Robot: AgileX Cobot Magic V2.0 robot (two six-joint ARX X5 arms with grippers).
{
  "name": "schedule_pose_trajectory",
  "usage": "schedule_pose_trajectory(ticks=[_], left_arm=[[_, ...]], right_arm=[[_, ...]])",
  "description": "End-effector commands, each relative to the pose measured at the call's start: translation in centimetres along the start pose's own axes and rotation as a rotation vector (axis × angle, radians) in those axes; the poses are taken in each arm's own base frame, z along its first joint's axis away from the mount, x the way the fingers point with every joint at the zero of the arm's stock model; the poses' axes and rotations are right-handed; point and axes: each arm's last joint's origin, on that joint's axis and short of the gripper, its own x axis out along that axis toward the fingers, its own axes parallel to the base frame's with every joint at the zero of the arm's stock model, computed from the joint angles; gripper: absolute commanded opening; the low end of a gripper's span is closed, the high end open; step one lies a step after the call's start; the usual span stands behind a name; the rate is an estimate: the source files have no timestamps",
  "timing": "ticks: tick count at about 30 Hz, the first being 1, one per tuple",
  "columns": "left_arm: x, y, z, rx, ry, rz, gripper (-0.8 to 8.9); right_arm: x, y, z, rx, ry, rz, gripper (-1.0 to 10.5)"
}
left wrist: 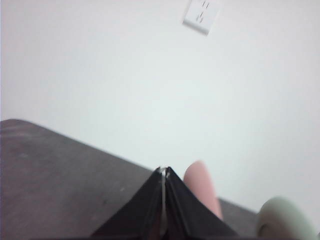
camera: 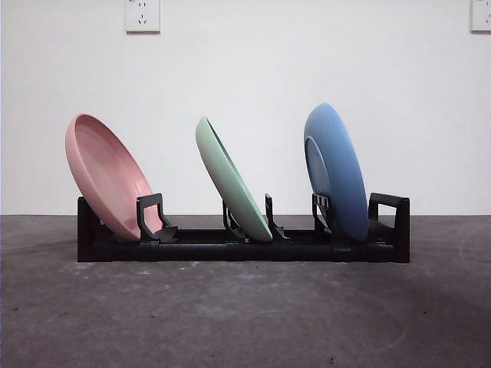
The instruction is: Place the plate
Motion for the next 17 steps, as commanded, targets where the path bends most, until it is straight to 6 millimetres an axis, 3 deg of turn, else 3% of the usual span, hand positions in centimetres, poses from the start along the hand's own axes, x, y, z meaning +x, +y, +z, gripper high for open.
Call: schedule_pose_trajectory(ticks=[1,9,17], left_arm=[[-0.1,-0.8,1.5,-0.045,-0.026,-0.049,0.07],[-0.6,-3.0,5.6,-0.012,0.215,-0.052,0.1],[0.0,-5.6,10.4,0.04,0.423,-0.072,0.1]], right_arm=[[-0.3,0.9,2.5,0.103,-0.043,0.024,0.2],[-1.0,3.1,8.0,0.049,0.146,0.047,0.2],[0.7,4.2,10.7,0.038,0.405,0.121,0.2]])
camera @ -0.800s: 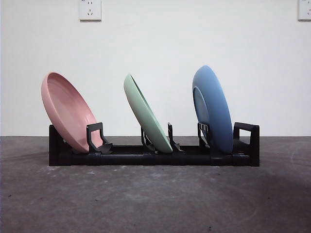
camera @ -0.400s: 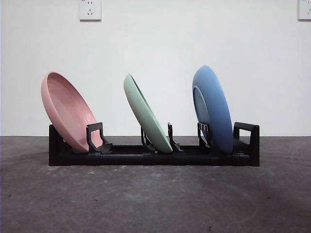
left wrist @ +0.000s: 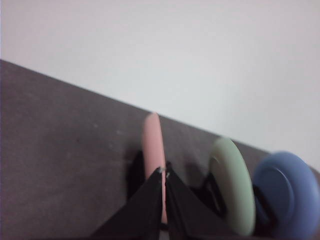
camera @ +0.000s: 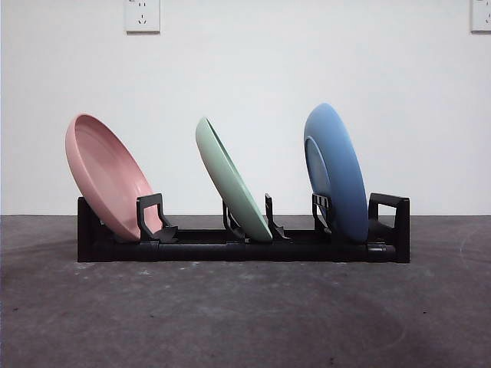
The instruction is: Place the plate
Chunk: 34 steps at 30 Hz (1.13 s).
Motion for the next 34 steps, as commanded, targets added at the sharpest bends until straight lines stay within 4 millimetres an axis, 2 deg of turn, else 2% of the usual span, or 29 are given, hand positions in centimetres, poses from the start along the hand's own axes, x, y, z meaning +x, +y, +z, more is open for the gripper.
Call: schedule_pose_trajectory(ticks=[1,11,13,16,19,22,25,30,32,34], left_arm=[[-0.1,-1.0,2.0,0.054,0.053,-0.012,0.1],[2.6,-2.5,6.7,0.134,0.367,0.056,0.13],[3.5,-2.7,7.6,0.151,0.408,0.063,0.74],[5.0,-2.9,8.8,0.161,0.464,0.072,2.06],[6.5,-3.1,9.7,0.176,0.513,0.075,2.84],[8.0,-3.3,10.4,0.175,0.54,0.069,3.54],[9.1,-3.5,10.6,0.181,0.547,0.051,3.53],[9.1,-3.7,10.7,0.187,0.53,0.039,3.52],[9.1,-3.7,10.7,0.176,0.53,0.042,3.52],[9.1,-3.7,10.7,0.176,0.532,0.042,3.52]], right_arm=[[0.6,0.3,1.1,-0.012,0.071,0.018,0.2],[3.6,0.8,5.3,0.06,0.257,0.064,0.2],[4.4,0.8,6.1,0.078,0.301,0.061,0.4],[5.8,0.7,7.2,0.109,0.37,0.068,1.8],[7.1,0.7,8.0,0.131,0.447,0.068,2.8],[8.9,0.7,8.6,0.158,0.545,0.06,3.0],[10.8,0.7,8.8,0.155,0.648,0.062,3.6],[11.7,1.8,9.5,0.105,0.66,0.099,3.5],[12.9,1.8,9.6,0.109,0.684,0.105,3.5],[15.2,1.8,9.6,0.112,0.725,0.112,3.5]])
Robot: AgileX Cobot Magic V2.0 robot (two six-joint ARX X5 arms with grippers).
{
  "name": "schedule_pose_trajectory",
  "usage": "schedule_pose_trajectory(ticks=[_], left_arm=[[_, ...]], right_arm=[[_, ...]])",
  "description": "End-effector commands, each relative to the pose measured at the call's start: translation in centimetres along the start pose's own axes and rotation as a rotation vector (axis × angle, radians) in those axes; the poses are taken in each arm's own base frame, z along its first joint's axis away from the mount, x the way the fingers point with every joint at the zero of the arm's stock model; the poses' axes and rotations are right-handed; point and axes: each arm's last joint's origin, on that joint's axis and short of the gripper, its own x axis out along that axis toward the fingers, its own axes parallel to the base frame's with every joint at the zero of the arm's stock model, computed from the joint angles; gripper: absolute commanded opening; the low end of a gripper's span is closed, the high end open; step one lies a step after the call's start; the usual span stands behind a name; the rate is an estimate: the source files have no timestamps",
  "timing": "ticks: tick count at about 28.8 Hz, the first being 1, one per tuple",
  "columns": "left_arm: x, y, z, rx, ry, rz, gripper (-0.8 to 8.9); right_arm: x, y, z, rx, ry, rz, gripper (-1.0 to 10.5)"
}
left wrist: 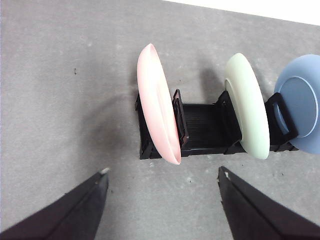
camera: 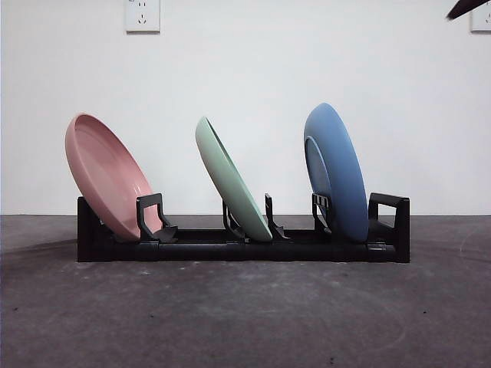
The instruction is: Place the plate
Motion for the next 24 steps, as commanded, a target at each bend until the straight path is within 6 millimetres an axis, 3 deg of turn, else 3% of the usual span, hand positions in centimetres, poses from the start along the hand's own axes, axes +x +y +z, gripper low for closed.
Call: schedule_pose_trajectory(ticks=[1,9,13,18,24], left_arm=[[-0.5,-0.2,0.6,0.007,-0.027,-0.009,3.52],[-0.5,-0.2,0.6,0.007,-0.028,-0.009,3.52],[-0.5,-0.2,0.6,0.007,-0.03,-0.009,3.52],[-0.5,-0.2,0.6,0.008,-0.03,-0.009,3.53],[-0.5,-0.2,0.6,0.008,-0.03,-0.009,3.52]], right_arm=[[2.6,-0.2,1.9,-0.017,0.056,0.006,3.5],[9.8,-1.4,8.0,-0.063,0.102,0.02,3.5],[12.8,-2.2,9.9,-0.06,0.123,0.022,3.4],[15.7,-2.0,10.0,-0.067,0.173,0.036,3.1],[17.0,-1.0,9.3,-0.079,0.215,0.051,1.2]])
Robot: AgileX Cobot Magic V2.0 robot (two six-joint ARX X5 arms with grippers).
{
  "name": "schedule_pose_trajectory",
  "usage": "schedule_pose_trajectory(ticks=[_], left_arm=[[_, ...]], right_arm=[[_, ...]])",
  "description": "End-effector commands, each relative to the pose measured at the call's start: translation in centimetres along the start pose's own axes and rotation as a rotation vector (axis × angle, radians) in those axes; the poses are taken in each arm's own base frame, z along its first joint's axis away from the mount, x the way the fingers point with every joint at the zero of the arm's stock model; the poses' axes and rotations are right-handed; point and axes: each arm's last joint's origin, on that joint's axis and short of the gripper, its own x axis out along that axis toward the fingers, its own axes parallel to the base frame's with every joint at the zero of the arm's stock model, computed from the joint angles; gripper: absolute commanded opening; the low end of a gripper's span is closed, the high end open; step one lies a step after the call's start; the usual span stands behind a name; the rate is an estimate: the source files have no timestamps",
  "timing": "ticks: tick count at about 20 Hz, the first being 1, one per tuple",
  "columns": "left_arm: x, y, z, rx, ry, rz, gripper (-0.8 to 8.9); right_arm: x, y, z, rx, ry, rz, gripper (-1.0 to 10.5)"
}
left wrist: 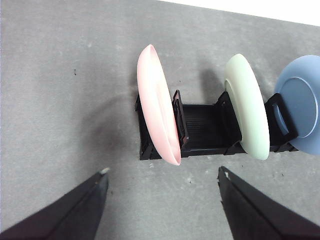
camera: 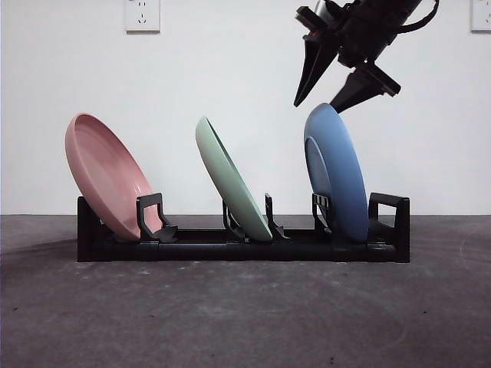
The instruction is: Place the plate
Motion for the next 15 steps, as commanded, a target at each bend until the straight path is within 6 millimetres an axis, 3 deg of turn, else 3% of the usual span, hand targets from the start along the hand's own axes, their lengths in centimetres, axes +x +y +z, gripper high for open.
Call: schedule_pose_trajectory(ticks=[1,3,8,15], left_arm=[[-0.4,-0.2,0.5,0.007,-0.026,-0.009,3.53],[-0.4,-0.2,0.5,0.007,-0.026,-0.009,3.52],[-0.4,-0.2,0.5,0.007,-0.026,-0.008,3.52],[-0.4,-0.2,0.6,0.007,-0.026,-0.008,3.52]], right_arm=[[0.2,0.3,0.4,-0.022,-0.005,0.005,0.9],[0.1,0.2,0.3,-0.013,0.009,0.001,0.2],[-0.9,-0.1,0.3,-0.007,0.011,-0.009,0.1],[-5.4,2.2,1.8,-0.029,-0.039,0.068,0.1]])
